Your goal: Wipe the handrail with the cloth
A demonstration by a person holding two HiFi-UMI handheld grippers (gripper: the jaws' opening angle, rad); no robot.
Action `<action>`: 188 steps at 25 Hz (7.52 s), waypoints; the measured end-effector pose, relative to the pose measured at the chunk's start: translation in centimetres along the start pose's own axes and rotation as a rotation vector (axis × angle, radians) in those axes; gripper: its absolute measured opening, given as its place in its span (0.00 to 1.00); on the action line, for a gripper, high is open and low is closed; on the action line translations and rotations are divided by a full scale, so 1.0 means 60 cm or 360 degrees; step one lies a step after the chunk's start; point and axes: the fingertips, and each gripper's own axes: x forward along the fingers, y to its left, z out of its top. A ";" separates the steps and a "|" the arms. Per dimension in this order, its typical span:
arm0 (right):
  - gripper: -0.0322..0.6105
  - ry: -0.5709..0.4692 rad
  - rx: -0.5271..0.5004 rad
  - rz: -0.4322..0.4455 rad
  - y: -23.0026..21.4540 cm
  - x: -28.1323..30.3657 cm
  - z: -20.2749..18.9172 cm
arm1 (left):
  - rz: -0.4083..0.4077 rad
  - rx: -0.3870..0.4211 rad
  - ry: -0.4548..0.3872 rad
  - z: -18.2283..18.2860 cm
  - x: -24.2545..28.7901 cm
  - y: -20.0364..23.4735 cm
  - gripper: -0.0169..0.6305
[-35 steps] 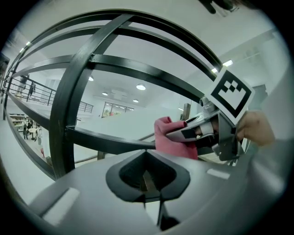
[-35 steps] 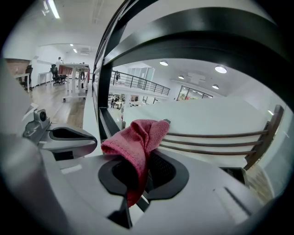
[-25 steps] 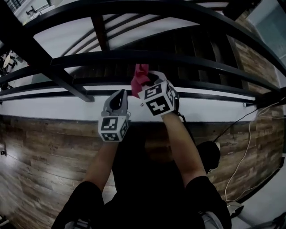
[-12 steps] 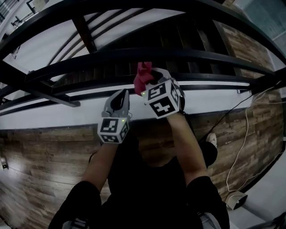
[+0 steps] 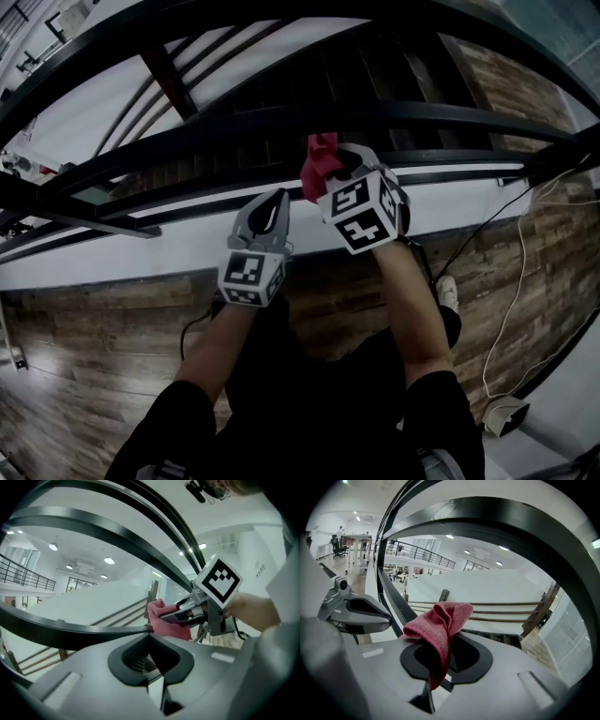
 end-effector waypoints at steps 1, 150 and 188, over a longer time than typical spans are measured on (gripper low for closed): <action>0.13 0.0006 0.0014 -0.0004 -0.009 -0.004 -0.009 | -0.0013 0.0000 0.0008 -0.002 0.004 -0.005 0.02; 0.12 0.0199 -0.0077 -0.1073 -0.886 -0.302 -0.649 | -0.0637 0.0155 0.0089 0.010 0.543 -0.785 0.02; 0.12 -0.1173 -0.0699 0.0454 0.026 -0.162 0.071 | 0.0972 0.0744 -0.0386 0.372 -0.252 -0.014 0.02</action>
